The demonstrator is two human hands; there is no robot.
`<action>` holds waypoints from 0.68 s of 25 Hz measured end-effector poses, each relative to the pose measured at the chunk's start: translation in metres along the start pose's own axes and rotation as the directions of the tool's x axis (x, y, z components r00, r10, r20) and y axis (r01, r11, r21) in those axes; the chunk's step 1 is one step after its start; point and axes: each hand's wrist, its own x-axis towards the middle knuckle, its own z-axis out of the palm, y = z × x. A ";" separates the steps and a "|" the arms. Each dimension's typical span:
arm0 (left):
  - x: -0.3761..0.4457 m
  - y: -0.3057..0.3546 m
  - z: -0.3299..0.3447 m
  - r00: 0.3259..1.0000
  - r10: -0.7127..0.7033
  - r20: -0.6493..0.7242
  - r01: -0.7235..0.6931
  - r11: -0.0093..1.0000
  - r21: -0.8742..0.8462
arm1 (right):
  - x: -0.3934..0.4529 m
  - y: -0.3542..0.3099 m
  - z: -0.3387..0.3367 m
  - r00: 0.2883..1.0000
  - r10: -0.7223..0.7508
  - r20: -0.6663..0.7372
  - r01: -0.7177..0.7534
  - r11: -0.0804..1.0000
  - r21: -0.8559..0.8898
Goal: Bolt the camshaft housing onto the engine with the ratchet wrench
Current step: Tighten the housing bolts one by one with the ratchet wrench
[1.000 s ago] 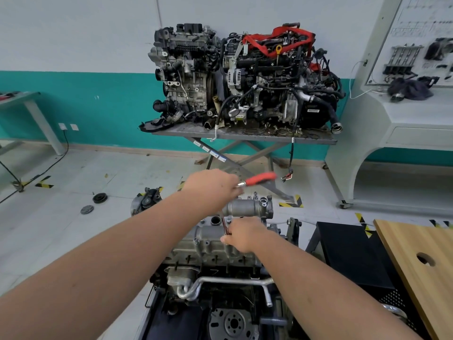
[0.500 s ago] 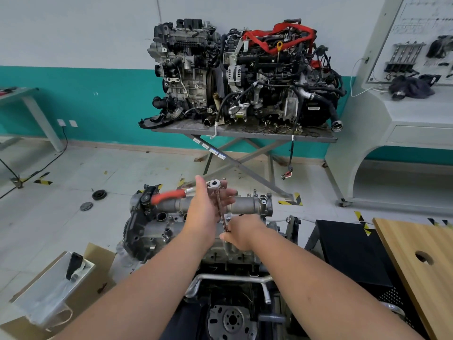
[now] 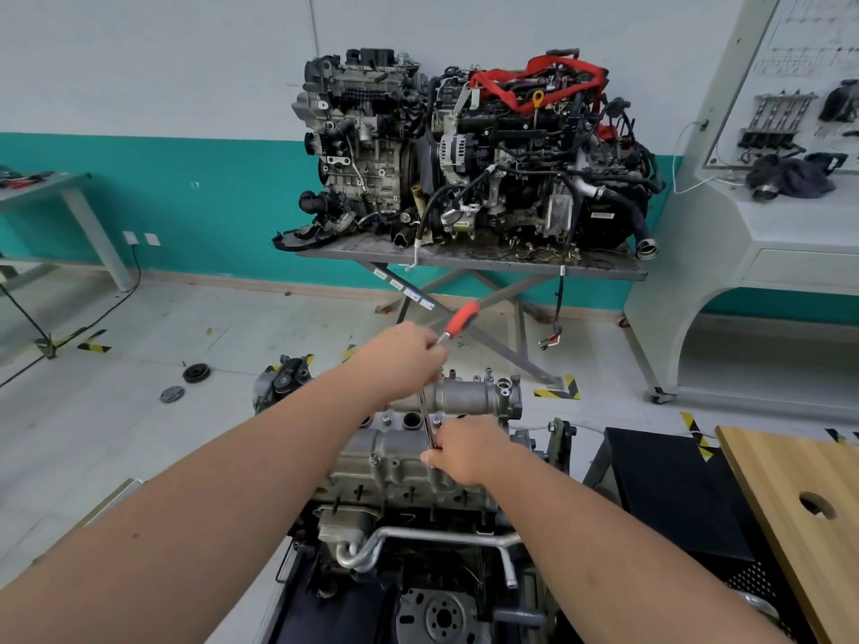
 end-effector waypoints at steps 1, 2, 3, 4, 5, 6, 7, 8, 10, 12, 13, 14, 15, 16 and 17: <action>0.000 0.003 -0.001 0.997 0.074 -0.001 -0.071 0.971 0.228 | 0.000 0.000 0.000 1.000 0.006 0.008 -0.006 1.000 -0.011; 0.000 0.003 0.002 0.984 0.176 -0.012 -0.154 0.888 0.433 | 0.000 0.000 0.000 1.000 0.013 0.013 -0.013 1.000 -0.013; -0.002 0.001 0.008 0.944 0.330 -0.031 -0.254 0.780 0.572 | 0.000 0.000 -0.001 1.000 0.023 0.012 -0.023 1.000 -0.001; -0.007 -0.004 0.016 0.859 0.508 -0.057 -0.358 0.679 0.641 | 0.000 0.001 0.000 0.999 0.032 0.007 -0.032 0.999 0.026; -0.013 -0.012 0.023 0.767 0.634 -0.104 -0.422 0.620 0.661 | 0.000 0.001 0.000 0.999 0.036 0.005 -0.036 0.998 0.050; -0.017 -0.021 0.029 0.690 0.698 -0.194 -0.451 0.623 0.639 | 0.000 0.000 0.001 0.999 0.033 0.001 -0.033 0.998 0.061; -0.018 -0.029 0.036 0.662 0.684 -0.307 -0.445 0.688 0.573 | 0.000 -0.001 0.000 1.000 0.030 -0.004 -0.029 0.998 0.056; -0.018 -0.036 0.044 0.692 0.602 -0.399 -0.424 0.785 0.451 | 0.000 -0.001 -0.001 1.000 0.023 -0.002 -0.022 0.998 0.056; -0.019 -0.042 0.061 0.806 0.377 -0.457 -0.389 0.918 0.071 | -0.002 -0.001 -0.002 1.000 -0.014 0.013 0.013 0.996 0.083; -0.022 -0.037 0.076 0.854 0.237 -0.463 -0.392 0.878 -0.274 | -0.005 0.000 -0.004 0.999 -0.050 0.011 0.049 0.997 0.051; -0.024 -0.032 0.081 0.851 0.168 -0.497 -0.400 0.821 -0.407 | -0.006 -0.001 -0.007 0.998 -0.051 0.020 0.051 0.998 0.028; -0.025 -0.025 0.085 0.851 0.060 -0.522 -0.389 0.740 -0.549 | -0.007 -0.001 -0.009 0.998 -0.041 0.036 0.040 0.999 0.027; -0.025 -0.019 0.087 0.864 -0.080 -0.498 -0.348 0.620 -0.703 | -0.006 -0.003 -0.011 0.998 -0.024 0.057 0.022 0.999 0.028; -0.023 -0.013 0.087 0.885 -0.199 -0.421 -0.293 0.465 -0.835 | -0.005 -0.004 -0.013 0.997 -0.012 0.075 0.011 1.000 0.017; -0.020 -0.010 0.084 0.906 -0.270 -0.325 -0.238 0.311 -0.920 | -0.004 -0.004 -0.014 0.996 -0.008 0.089 0.007 1.000 0.008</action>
